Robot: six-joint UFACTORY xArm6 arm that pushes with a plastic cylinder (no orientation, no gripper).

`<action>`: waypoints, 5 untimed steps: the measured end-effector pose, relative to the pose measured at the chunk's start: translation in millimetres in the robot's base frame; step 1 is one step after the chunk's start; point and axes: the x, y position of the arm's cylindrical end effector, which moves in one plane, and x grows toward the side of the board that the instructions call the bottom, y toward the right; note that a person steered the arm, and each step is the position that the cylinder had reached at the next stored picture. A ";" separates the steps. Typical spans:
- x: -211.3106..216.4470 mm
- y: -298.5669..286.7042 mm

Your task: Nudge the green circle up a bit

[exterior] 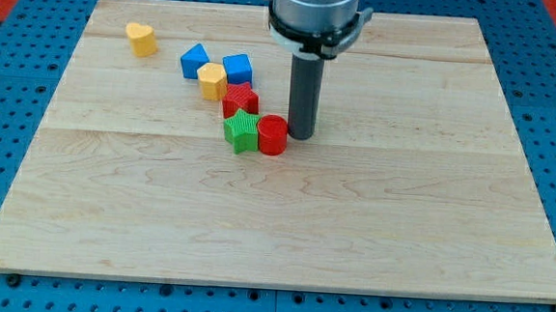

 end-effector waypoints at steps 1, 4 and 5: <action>-12.7 4.5; -27.8 97.8; -12.1 49.2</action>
